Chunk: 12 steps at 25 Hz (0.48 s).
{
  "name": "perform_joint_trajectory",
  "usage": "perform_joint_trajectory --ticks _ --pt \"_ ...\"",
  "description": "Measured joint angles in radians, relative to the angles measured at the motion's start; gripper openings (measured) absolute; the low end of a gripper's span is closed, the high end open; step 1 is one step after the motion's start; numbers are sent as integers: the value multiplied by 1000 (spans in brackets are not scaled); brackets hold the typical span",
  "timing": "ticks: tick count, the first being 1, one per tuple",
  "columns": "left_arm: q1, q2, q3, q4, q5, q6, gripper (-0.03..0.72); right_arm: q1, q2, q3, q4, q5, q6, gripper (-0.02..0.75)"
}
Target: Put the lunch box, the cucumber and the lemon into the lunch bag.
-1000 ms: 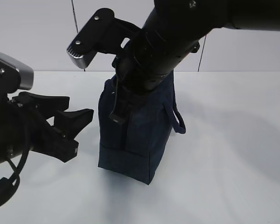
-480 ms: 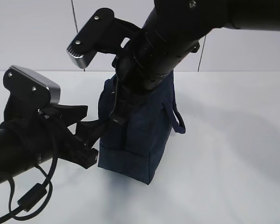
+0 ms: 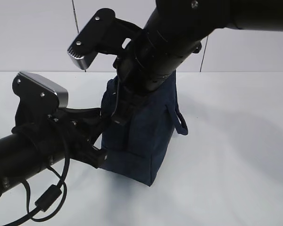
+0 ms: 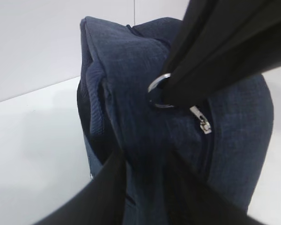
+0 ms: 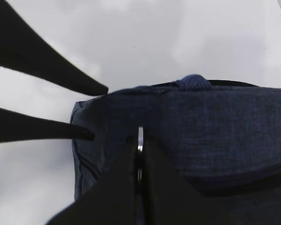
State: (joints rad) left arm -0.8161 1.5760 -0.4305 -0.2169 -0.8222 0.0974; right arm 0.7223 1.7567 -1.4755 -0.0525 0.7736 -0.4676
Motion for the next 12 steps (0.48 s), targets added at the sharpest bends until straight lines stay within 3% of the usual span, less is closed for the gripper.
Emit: perform_joint_trajectory --ticks 5,12 --pt "0 4 0 0 -28 -4 23 0 0 0 0 0 0 20" --pt "0 26 0 2 -37 -10 1 0 0 0 0 0 -2 20"
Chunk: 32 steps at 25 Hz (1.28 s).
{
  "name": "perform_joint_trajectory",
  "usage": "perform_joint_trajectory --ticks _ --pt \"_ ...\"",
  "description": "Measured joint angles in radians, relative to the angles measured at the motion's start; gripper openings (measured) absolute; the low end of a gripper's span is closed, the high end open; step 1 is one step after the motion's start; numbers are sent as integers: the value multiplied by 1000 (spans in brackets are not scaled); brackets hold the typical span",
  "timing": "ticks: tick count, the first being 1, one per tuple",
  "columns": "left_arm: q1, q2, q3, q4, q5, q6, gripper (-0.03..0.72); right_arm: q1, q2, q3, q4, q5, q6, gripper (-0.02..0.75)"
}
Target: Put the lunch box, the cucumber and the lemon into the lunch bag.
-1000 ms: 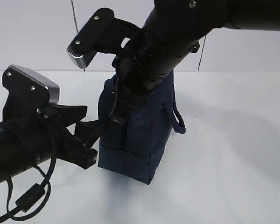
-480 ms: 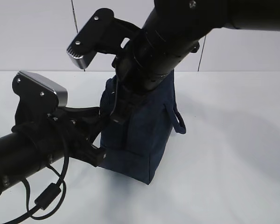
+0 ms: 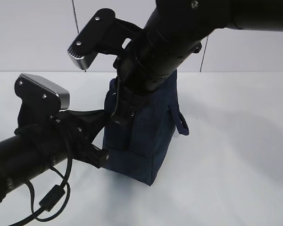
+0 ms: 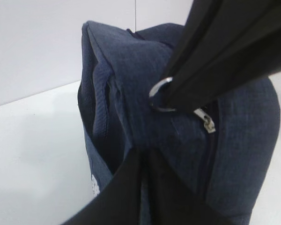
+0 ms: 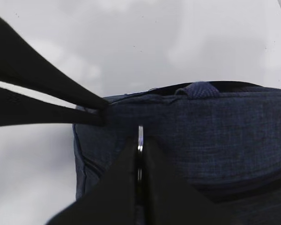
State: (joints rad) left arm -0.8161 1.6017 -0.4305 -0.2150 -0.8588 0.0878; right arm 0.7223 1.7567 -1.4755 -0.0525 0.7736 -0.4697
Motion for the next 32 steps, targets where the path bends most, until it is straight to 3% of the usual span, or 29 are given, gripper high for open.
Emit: perform_joint_trajectory --ticks 9,15,18,32 --pt "0 20 0 0 -58 -32 23 0 2 0 0 0 0 20" --pt "0 20 0 1 -72 -32 199 0 2 0 0 -2 0 20" --pt "0 20 0 2 -76 -32 245 0 2 0 0 -2 0 20" --pt "0 116 -2 5 -180 -35 250 0 2 0 0 -2 0 20"
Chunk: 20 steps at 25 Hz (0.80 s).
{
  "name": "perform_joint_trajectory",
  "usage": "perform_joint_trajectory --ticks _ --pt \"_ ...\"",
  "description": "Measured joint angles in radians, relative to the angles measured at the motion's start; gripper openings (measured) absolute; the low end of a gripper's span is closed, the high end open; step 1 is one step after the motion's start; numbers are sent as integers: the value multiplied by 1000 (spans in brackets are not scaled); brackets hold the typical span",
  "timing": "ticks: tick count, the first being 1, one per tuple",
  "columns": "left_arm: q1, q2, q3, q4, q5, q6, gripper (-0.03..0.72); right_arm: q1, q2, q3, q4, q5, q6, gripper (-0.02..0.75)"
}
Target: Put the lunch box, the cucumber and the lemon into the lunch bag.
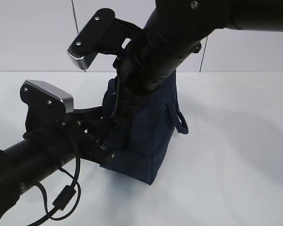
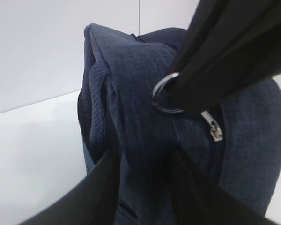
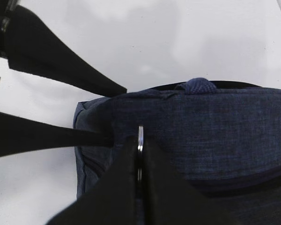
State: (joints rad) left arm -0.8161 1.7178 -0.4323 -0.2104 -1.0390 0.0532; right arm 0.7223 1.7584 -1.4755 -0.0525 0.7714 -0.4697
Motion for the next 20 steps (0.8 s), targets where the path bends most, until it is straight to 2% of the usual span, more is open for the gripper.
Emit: perform_joint_trajectory --ticks 5,10,20 --pt "12 2 0 12 -2 -1 153 0 0 0 0 0 0 20" --pt "61 3 -27 99 27 -32 29 0 0 0 0 2 0 20" --pt "67 3 -33 97 58 -60 11 0 0 0 0 4 0 20"
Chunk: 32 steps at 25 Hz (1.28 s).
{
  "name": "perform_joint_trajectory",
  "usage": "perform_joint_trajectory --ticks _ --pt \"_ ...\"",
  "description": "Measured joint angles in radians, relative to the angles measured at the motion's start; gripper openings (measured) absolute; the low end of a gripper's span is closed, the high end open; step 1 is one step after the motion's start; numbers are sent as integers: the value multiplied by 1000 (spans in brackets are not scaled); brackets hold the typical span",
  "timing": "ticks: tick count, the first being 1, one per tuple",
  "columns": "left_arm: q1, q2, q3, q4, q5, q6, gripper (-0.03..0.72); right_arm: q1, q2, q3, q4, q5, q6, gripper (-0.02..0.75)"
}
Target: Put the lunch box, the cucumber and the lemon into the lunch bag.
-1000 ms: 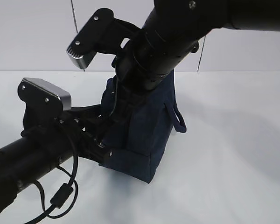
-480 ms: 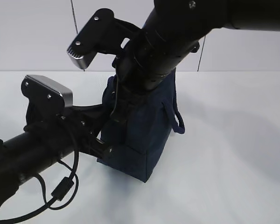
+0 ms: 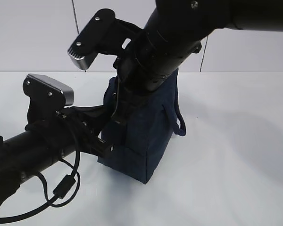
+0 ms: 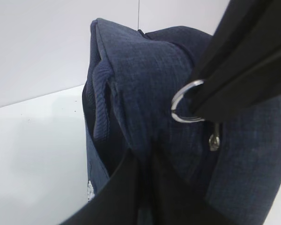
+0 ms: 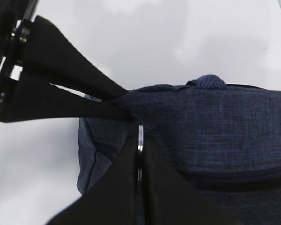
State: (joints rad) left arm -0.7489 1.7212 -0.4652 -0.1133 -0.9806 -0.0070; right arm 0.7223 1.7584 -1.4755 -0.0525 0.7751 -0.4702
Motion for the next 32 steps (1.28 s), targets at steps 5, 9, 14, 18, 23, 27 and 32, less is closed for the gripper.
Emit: perform_joint_trajectory --ticks 5,9,14,18,23,27,32 --pt "0 0 0 0 0 0 11 0 -2 0 -3 -10 0 20" --pt "2 0 0 0 0 -3 11 0 -6 0 -7 -21 0 20" --pt "2 0 -2 0 0 -19 11 0 -8 0 -23 -21 6 20" --pt "2 0 -4 0 0 -28 11 0 -12 0 -63 -23 26 20" --pt "2 0 -6 0 0 -30 11 0 -40 0 -69 -37 28 20" --pt "2 0 -6 4 0 -31 11 0 -48 0 -73 -43 31 20" --pt "3 0 -7 16 0 -31 11 -17 -49 0 -90 -70 62 20"
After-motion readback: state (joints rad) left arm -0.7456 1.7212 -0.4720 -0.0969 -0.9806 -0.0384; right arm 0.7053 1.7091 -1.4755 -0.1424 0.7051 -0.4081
